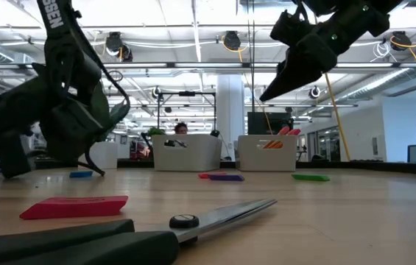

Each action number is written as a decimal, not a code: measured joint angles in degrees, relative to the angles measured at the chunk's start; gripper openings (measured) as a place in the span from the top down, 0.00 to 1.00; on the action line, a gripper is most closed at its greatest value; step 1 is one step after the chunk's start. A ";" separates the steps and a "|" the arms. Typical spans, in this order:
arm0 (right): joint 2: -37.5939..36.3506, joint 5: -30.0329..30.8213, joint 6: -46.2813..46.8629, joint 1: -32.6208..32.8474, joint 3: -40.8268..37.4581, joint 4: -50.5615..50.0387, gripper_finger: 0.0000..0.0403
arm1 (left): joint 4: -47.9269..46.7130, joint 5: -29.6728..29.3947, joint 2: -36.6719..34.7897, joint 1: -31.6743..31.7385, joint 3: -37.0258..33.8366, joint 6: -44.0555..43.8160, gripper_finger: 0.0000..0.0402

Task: Sort crayons/erasers/pens/pencils in bins
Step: Prepare the yellow eraser, then put the blue crayon into the bottom right bin

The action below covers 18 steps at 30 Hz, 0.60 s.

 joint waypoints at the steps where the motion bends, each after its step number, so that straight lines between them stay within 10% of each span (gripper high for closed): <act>1: 0.00 -0.02 0.29 0.00 0.00 -0.70 0.31 | 0.31 -0.81 0.07 -0.31 -0.01 0.36 0.51; 18: 0.00 0.05 0.95 0.00 -0.02 1.13 0.31 | 0.49 -14.16 -20.62 -1.28 9.79 -14.62 0.60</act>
